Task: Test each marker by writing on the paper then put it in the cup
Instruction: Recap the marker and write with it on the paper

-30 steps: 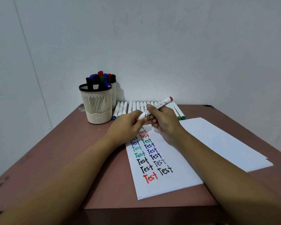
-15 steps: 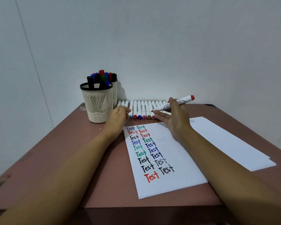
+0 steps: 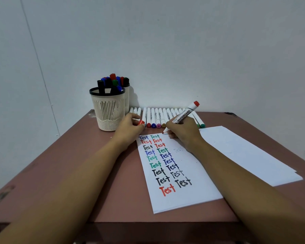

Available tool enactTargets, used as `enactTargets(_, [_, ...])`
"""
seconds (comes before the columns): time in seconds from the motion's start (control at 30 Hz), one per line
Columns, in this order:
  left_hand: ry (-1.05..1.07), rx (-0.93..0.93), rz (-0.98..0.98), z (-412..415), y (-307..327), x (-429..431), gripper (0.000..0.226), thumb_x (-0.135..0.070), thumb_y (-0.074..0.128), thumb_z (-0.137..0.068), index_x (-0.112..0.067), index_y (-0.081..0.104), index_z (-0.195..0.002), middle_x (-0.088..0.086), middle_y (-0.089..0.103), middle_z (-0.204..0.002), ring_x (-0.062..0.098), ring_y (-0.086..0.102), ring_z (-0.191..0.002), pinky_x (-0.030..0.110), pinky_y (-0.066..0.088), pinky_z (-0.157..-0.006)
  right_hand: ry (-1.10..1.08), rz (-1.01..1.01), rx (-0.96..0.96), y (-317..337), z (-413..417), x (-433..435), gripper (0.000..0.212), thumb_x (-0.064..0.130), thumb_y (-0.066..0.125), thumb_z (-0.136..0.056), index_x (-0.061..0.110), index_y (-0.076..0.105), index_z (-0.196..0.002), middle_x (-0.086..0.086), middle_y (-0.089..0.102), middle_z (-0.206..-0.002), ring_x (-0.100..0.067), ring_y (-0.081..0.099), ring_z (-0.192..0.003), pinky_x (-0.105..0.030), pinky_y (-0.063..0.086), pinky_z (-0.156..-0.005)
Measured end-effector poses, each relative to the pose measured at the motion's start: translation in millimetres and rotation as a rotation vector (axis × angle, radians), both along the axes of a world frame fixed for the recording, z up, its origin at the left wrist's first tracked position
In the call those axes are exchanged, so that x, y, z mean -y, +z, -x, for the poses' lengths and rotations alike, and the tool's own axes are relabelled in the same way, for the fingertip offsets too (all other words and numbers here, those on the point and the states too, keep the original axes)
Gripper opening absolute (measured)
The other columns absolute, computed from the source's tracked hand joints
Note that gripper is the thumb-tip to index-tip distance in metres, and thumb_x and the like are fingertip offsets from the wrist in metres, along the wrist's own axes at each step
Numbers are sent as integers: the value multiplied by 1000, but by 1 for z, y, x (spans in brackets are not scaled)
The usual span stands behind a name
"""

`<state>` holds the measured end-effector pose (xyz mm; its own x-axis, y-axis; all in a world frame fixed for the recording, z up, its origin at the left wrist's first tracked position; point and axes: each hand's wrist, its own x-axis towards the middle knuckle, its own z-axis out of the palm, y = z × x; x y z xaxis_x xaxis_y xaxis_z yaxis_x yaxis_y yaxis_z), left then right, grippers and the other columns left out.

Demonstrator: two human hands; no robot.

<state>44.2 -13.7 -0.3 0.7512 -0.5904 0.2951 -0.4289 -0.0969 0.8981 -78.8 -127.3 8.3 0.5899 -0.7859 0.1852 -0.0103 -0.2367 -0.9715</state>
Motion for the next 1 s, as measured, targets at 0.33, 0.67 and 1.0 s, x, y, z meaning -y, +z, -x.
enactTargets(0.33, [34, 48, -25, -3, -2, 2, 18, -12, 65, -84, -14, 56, -100, 7, 63, -102, 20, 60, -98, 37, 51, -89, 43, 18, -14, 0, 1, -4, 13, 1, 65, -82, 6, 61, -71, -10, 64, -66, -15, 59, -57, -25, 55, -62])
enactTargets(0.67, [9, 47, -33, -6, -3, 3, 18, -12, 65, -84, -14, 56, -99, 9, 64, -104, 22, 61, -99, 42, 50, -92, -51, 44, -18, -3, -2, -1, 9, 2, 63, -80, 1, 61, -72, -12, 65, -66, -17, 58, -57, -36, 57, -70])
enactTargets(1.0, [2, 53, -50, -7, -4, 4, 19, -12, 65, -84, -15, 56, -100, 8, 63, -104, 21, 60, -99, 40, 50, -92, -17, 90, -66, 0, -1, -4, 13, 4, 63, -78, -8, 61, -81, -16, 62, -64, -21, 53, -56, -34, 50, -61])
